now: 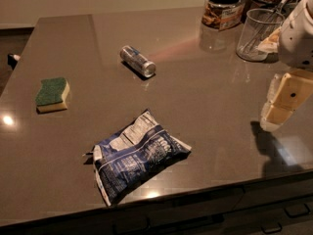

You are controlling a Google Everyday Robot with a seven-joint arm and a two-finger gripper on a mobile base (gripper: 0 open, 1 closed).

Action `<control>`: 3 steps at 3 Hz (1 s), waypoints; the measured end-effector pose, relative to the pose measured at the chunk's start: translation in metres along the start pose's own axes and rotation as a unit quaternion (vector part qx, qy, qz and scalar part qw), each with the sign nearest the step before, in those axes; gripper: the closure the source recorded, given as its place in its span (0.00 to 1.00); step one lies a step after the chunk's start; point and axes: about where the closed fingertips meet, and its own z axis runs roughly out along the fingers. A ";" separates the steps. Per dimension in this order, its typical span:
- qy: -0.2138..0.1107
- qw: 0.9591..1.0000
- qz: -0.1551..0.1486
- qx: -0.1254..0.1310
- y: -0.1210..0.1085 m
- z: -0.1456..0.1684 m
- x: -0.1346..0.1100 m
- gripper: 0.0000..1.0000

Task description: Place redbull can upright

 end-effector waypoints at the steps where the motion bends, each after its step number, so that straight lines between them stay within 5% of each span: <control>1: 0.000 1.000 0.000 0.000 0.000 0.000 0.000 0.00; 3: -0.028 0.999 0.001 -0.018 -0.021 0.005 -0.048 0.00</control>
Offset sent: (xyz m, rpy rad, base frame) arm 0.0320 0.0450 0.0117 0.1055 0.0459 0.0435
